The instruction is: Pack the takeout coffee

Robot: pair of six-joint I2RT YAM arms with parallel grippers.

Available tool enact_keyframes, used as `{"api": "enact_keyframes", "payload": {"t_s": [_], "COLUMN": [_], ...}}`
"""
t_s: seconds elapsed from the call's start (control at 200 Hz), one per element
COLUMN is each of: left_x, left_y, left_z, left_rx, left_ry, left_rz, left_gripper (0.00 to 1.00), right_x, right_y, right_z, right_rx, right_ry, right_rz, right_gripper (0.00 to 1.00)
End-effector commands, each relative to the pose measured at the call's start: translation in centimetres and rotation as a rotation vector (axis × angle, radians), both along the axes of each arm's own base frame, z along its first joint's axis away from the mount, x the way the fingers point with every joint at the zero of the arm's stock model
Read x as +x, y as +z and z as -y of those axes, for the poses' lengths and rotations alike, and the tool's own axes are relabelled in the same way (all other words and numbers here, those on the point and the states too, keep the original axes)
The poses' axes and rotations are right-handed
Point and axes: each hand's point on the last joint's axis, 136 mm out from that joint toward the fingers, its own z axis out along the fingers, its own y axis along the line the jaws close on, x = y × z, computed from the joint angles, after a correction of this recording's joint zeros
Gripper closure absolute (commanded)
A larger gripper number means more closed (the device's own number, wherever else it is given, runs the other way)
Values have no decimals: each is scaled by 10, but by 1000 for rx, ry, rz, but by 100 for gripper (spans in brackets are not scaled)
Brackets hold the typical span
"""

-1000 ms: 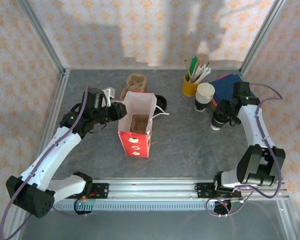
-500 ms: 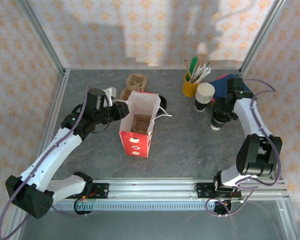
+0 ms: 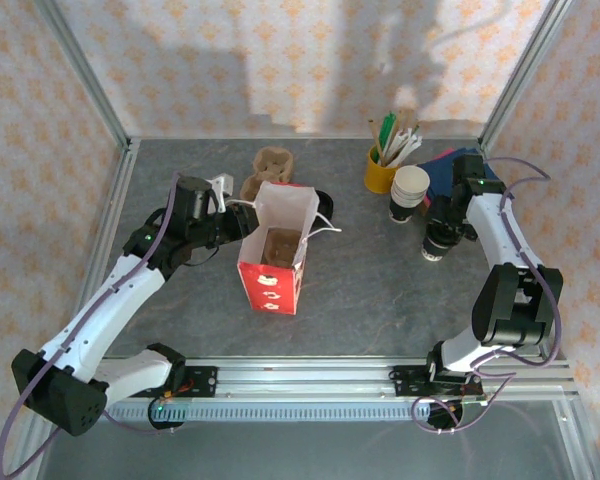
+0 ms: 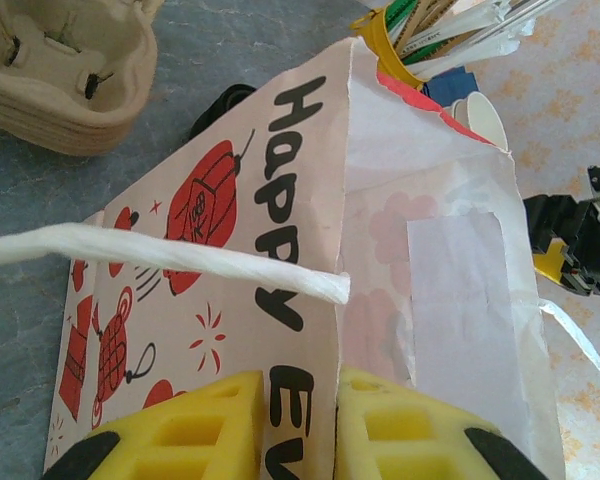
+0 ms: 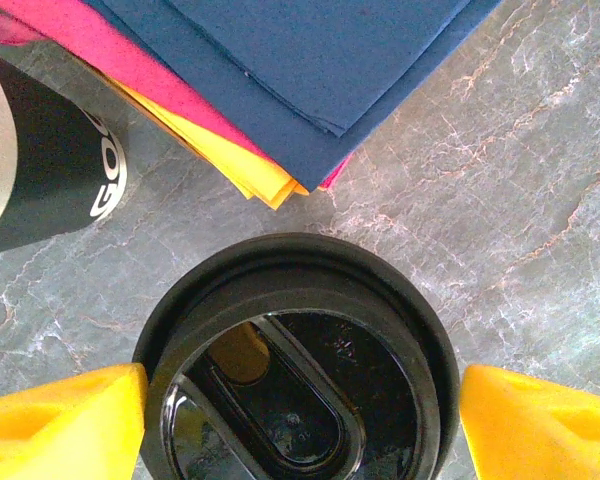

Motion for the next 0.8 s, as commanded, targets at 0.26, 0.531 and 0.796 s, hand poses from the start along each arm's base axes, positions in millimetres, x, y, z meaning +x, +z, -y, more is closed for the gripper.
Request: {"api": "enact_keyframes", "payload": {"t_s": [0.26, 0.531, 0.796], "left_x": [3, 2, 2], "left_y": [-10, -11, -15], "left_z": [2, 1, 1], "left_rx": [25, 32, 36], "left_ry": [-10, -9, -9], "left_rz": [-6, -7, -14], "left_gripper": [77, 77, 77], "right_x": [-3, -5, -7], "right_y": [4, 1, -4], "right_z": [-7, -9, -10], "right_rx": [25, 35, 41], "right_ry": [33, 42, 40], "right_rz": [-38, -51, -77], "right_gripper": [21, 20, 23]}}
